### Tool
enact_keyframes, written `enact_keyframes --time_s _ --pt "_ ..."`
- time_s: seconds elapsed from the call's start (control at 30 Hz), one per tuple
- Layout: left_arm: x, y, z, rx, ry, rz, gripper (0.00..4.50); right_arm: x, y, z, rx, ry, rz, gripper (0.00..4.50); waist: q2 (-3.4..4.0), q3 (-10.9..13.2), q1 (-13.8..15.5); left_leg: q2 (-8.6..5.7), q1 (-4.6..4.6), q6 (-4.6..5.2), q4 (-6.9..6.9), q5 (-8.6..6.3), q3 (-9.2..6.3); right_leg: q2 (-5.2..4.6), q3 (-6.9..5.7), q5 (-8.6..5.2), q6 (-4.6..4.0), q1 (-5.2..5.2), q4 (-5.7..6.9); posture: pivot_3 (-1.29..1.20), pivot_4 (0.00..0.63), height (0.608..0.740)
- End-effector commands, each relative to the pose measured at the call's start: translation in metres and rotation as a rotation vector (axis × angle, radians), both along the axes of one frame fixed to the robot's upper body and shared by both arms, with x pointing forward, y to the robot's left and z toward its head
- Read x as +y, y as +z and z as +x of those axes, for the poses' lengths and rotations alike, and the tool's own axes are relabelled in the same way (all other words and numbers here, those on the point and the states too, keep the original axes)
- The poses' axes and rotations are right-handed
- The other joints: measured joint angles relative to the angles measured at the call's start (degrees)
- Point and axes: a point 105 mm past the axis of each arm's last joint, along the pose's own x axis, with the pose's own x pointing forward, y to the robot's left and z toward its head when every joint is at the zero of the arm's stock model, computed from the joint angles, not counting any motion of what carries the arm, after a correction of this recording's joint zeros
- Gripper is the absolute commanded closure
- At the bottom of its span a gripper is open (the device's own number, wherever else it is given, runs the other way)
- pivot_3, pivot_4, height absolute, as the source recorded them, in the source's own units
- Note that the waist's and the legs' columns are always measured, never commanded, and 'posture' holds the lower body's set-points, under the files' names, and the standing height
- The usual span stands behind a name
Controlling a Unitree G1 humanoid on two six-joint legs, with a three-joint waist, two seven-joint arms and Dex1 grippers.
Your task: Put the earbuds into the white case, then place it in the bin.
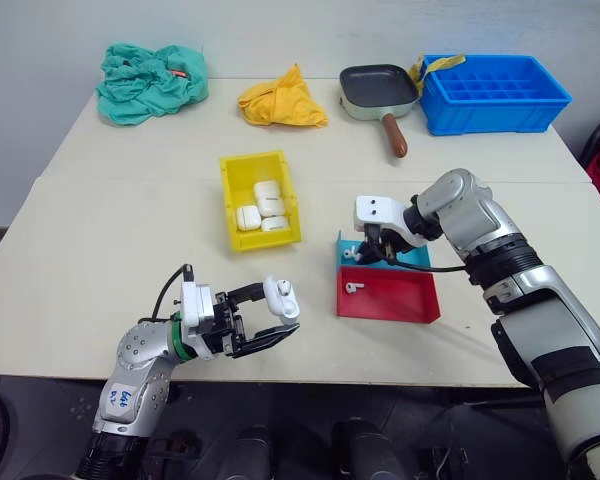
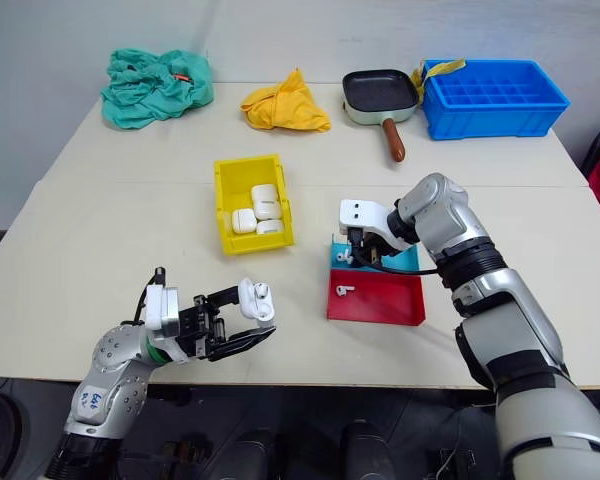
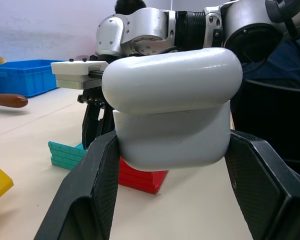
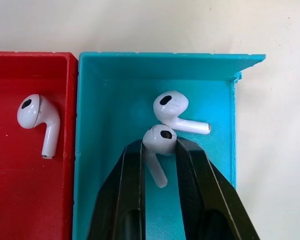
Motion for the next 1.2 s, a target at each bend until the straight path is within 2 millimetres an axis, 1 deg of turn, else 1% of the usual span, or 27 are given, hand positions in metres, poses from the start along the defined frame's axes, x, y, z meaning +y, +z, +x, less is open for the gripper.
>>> enact_keyframes --time_s 0.03,0.17,0.3,0.43,0.5,0.6,0.7,0.8,0.87,0.97,1.0,1.07,1.2 --pt "-0.001 0.01 -0.004 -0.057 -0.009 -0.005 1.76 0.0 0.0 -0.001 -0.003 0.001 0.013 4.07 0.0 0.0 0.0 0.0 0.0 0.0 0.0 0.0 0.0 0.0 0.0 0.0 0.0 0.0 0.0 0.0 0.15 0.74" --pt "-0.001 0.01 -0.004 -0.059 -0.01 -0.006 1.76 -0.004 0.003 -0.001 -0.003 -0.011 0.024 4.07 0.0 0.0 0.0 0.0 0.0 0.0 0.0 0.0 0.0 0.0 0.0 0.0 0.0 0.0 0.0 0.0 0.15 0.74" --pt "-0.002 0.012 -0.003 -0.064 -0.013 -0.01 1.76 -0.015 0.016 -0.003 -0.019 -0.031 0.074 4.07 0.0 0.0 0.1 -0.01 -0.01 0.0 0.0 0.0 0.0 -0.01 0.0 0.0 0.0 0.0 0.0 0.0 0.15 0.74" --pt "-0.003 0.014 -0.001 -0.071 -0.019 -0.015 1.76 -0.031 0.034 -0.008 -0.029 -0.074 0.135 4.07 0.0 0.0 0.1 -0.01 -0.03 0.01 0.0 0.0 0.0 -0.02 -0.01 0.0 0.0 -0.01 -0.03 0.0 0.15 0.74" --pt "-0.005 0.017 0.0 -0.077 -0.028 -0.023 1.76 -0.036 0.052 -0.016 -0.014 -0.083 0.25 4.07 0.0 0.0 0.1 -0.01 -0.03 0.0 -0.01 0.0 0.0 -0.01 -0.01 0.0 0.0 -0.01 -0.04 0.0 0.15 0.74" --pt "-0.009 0.023 0.004 -0.089 -0.04 -0.047 1.76 -0.038 0.071 -0.04 0.028 -0.009 0.413 4.07 0.0 0.0 0.2 0.0 -0.03 0.0 -0.02 0.0 0.0 -0.01 -0.01 0.0 0.0 0.0 -0.05 0.0 0.15 0.74" --pt "-0.014 0.033 0.009 -0.102 -0.05 -0.079 1.76 -0.029 0.088 -0.063 0.07 0.037 0.635 4.07 -0.02 0.0 0.3 0.01 -0.03 0.01 -0.01 0.0 -0.03 -0.01 -0.03 0.0 0.0 0.05 -0.07 0.0 0.15 0.74" --pt "-0.019 0.041 0.014 -0.111 -0.065 -0.102 1.76 -0.011 0.109 -0.091 0.119 0.094 0.92 4.07 -0.04 0.0 0.3 0.01 -0.03 0.0 0.0 0.0 -0.03 -0.01 -0.02 0.0 0.01 0.07 -0.07 0.0 0.15 0.74" --pt "-0.022 0.046 0.017 -0.111 -0.075 -0.117 1.76 0.001 0.116 -0.11 0.161 0.124 1.061 4.07 -0.04 0.0 0.2 0.03 -0.03 -0.01 -0.02 0.01 -0.03 0.01 -0.03 0.01 0.02 0.08 -0.03 0.0 0.15 0.74" --pt "-0.027 0.048 0.021 -0.114 -0.096 -0.123 1.76 0.02 0.108 -0.136 0.232 0.184 1.126 4.07 -0.04 0.0 0.3 0.05 -0.02 -0.03 -0.03 0.02 -0.04 0.04 -0.05 0.01 0.02 0.08 0.03 0.0 0.15 0.74" --pt "-0.029 0.05 0.022 -0.115 -0.103 -0.125 1.76 0.026 0.11 -0.141 0.254 0.187 1.17 4.07 -0.04 0.0 0.3 0.04 -0.01 -0.03 -0.03 0.02 -0.05 0.03 -0.05 0.01 0.02 0.08 0.02 0.0 0.15 0.74" --pt "-0.031 0.052 0.023 -0.116 -0.113 -0.134 1.76 0.032 0.114 -0.144 0.291 0.173 1.247 4.07 -0.05 0.0 0.3 0.02 -0.02 -0.03 0.0 0.02 -0.05 0.03 -0.03 0.02 0.03 0.1 0.02 0.0 0.15 0.74" --pt "-0.036 0.055 0.023 -0.116 -0.135 -0.144 1.76 0.046 0.113 -0.15 0.307 0.174 1.273 4.07 -0.04 0.0 0.3 -0.01 -0.01 -0.02 0.02 0.02 -0.06 0.02 -0.01 0.02 0.04 0.1 0.02 0.0 0.15 0.74"
